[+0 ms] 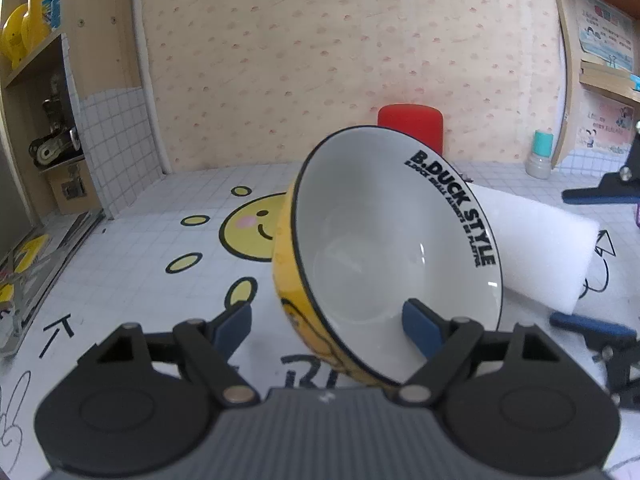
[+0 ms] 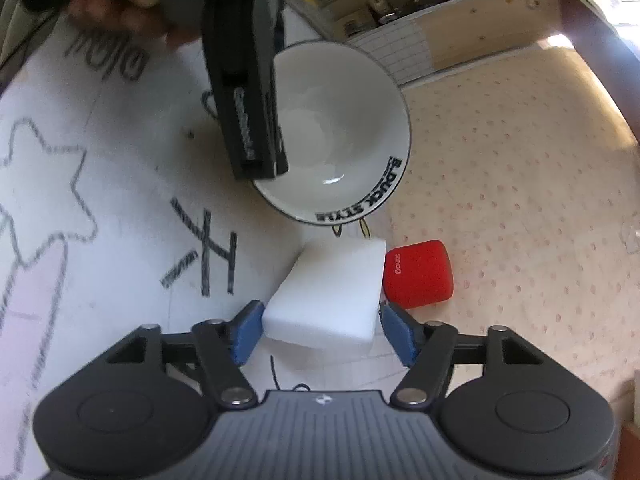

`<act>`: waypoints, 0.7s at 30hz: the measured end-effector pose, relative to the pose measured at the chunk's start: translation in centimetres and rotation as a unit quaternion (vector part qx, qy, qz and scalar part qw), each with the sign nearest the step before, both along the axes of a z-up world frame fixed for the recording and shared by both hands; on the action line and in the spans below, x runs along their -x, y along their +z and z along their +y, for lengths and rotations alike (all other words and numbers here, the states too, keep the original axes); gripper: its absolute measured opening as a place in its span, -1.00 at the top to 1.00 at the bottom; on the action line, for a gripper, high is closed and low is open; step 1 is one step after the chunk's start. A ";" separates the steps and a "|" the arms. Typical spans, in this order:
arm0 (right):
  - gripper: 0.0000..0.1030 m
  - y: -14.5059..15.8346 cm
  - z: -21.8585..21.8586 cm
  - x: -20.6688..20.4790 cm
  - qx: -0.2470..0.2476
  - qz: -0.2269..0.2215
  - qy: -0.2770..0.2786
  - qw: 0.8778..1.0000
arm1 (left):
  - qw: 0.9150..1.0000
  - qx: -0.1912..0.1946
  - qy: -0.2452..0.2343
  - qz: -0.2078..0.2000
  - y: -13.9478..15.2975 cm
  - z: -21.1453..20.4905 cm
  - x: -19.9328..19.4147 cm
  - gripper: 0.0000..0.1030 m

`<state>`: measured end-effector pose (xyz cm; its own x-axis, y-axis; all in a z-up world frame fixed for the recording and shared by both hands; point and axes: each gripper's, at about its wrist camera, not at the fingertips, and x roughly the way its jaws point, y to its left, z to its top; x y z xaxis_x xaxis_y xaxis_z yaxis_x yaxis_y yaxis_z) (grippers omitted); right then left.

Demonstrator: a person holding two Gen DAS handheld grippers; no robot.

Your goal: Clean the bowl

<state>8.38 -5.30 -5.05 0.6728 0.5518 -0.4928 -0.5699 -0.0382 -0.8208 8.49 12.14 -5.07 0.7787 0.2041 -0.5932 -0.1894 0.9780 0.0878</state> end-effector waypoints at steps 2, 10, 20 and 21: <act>-0.33 0.0 -0.2 0.5 -0.011 0.008 -0.002 1.000 | 1.000 0.002 -0.003 0.000 0.0 0.3 0.0 -0.60; -0.47 0.4 -0.2 0.6 -0.050 0.055 -0.022 0.997 | 1.000 0.013 -0.005 -0.004 -0.1 0.4 0.0 -0.62; -0.84 1.7 -3.9 -6.0 -0.278 0.387 -0.221 0.851 | 0.999 0.033 -0.007 -0.003 -0.1 0.9 0.0 -0.62; -0.84 1.7 -4.2 -6.1 -0.299 0.387 -0.233 0.841 | 0.999 0.036 -0.008 -0.002 -0.1 1.0 -0.1 -0.62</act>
<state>14.48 -9.51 -3.39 0.4905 0.6217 -0.6107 -0.7809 0.6246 0.0086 8.56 13.10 -5.22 0.7844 0.1488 -0.6021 -0.1744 0.9845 0.0161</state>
